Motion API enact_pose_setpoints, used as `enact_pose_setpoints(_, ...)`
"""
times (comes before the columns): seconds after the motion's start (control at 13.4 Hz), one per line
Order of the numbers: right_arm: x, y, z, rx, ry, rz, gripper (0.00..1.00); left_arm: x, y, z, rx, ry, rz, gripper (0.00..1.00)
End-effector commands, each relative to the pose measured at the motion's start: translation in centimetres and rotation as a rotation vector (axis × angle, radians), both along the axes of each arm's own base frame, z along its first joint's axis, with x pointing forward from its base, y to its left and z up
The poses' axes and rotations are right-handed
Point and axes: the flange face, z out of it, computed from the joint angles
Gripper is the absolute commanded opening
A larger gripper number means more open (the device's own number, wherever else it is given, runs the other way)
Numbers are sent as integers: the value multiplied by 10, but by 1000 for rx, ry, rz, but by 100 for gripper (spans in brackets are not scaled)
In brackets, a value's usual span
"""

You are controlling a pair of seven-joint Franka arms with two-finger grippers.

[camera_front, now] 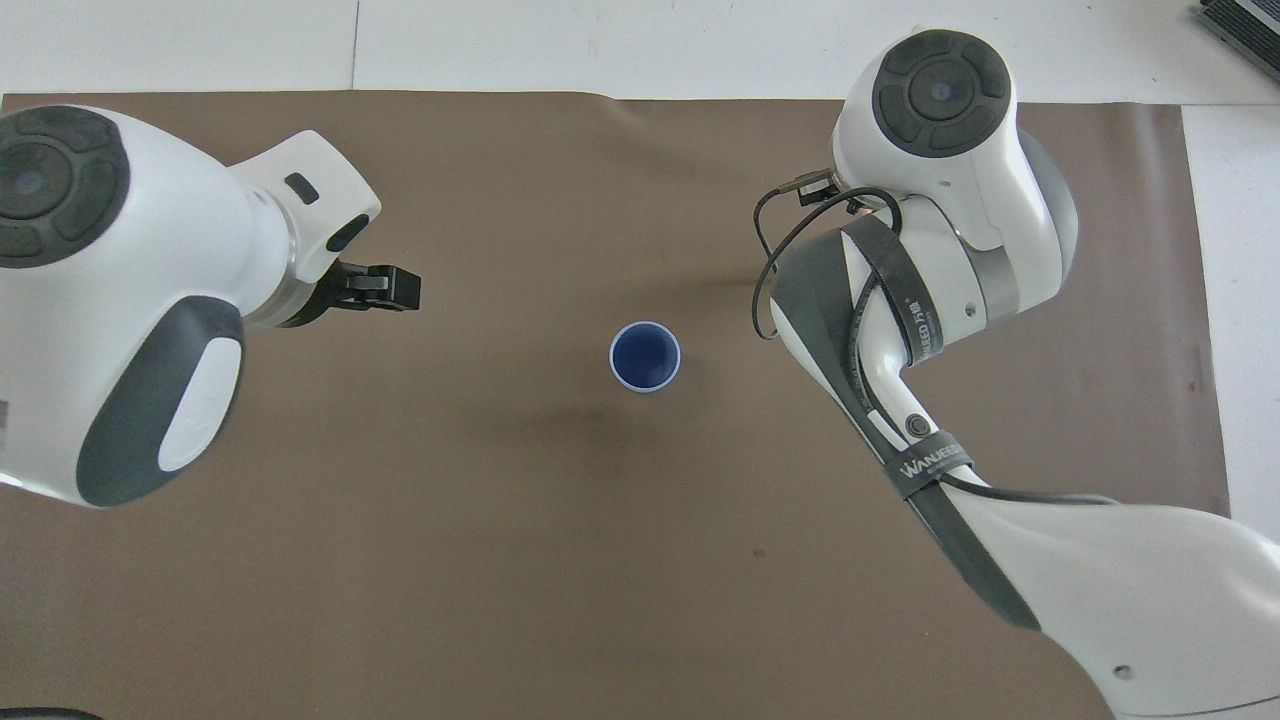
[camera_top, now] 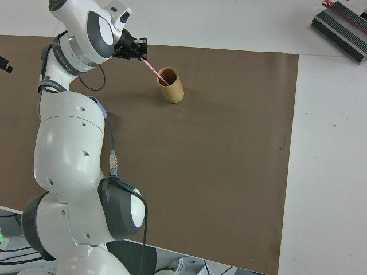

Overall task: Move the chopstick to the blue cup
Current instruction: 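Release the cup with the left gripper while the right gripper lifts the stick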

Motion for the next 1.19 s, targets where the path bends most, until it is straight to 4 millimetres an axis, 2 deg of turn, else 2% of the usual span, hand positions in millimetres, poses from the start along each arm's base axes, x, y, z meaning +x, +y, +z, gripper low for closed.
enact_pose_setpoints(0.0,-12,-9,19,-3,-3,-4,0,-14,39,15,19,60,-58,100)
enact_pose_setpoints(0.15,-20,-18,39,-3,-16,-13,0,-18,68,27,3,82,-90,100)
enact_pose_setpoints(0.37,-46,-50,79,18,-35,-58,0,-23,110,42,-10,100,-93,100)
enact_pose_setpoints(0.45,-54,-64,98,74,-45,-92,0,-25,115,48,-8,110,-86,100)
enact_pose_setpoints(0.6,-63,-79,128,175,-73,-137,0,-28,125,79,-8,119,-71,100)
enact_pose_setpoints(0.74,-70,-76,144,298,-74,-174,0,-32,131,102,-13,111,-61,100)
enact_pose_setpoints(0.89,-71,-69,151,348,-96,-229,0,-33,140,104,-11,114,-77,100)
enact_pose_setpoints(1.04,-74,-45,152,416,-94,-301,0,-34,144,105,-10,121,-98,100)
enact_pose_setpoints(1.12,-80,-22,156,480,-92,-325,0,-34,148,105,-10,121,-95,100)
